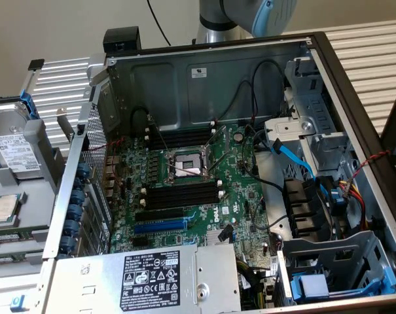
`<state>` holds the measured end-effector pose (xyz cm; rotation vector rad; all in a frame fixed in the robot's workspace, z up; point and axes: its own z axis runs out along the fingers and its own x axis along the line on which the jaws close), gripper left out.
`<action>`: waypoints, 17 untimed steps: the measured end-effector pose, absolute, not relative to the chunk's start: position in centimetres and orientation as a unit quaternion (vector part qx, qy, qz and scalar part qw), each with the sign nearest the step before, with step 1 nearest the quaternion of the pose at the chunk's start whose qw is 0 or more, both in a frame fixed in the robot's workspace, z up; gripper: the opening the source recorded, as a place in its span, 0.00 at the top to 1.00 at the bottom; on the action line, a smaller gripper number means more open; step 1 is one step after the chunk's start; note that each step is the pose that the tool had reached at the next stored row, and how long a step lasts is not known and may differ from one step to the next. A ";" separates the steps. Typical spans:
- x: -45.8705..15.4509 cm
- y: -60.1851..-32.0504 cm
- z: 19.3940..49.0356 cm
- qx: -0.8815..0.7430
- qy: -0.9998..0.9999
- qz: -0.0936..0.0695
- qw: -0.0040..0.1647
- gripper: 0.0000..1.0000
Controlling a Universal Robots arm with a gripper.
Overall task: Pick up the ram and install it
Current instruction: 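Pick up the ram and move it above insertion slot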
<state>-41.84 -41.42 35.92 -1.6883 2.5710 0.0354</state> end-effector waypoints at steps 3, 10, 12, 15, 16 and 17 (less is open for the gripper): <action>-41.8 -41.4 35.9 -0.566 0.824 0.011 0.035 0.89; -41.8 -41.4 35.7 -0.612 0.790 0.013 0.035 0.89; -41.8 -41.4 35.6 -0.627 0.778 0.014 0.035 0.89; -41.8 -41.4 35.5 -0.647 0.762 0.015 0.035 0.89; -41.8 -41.4 35.5 -0.653 0.756 0.015 0.035 0.89; -41.8 -41.4 35.5 -0.659 0.752 0.015 0.035 0.89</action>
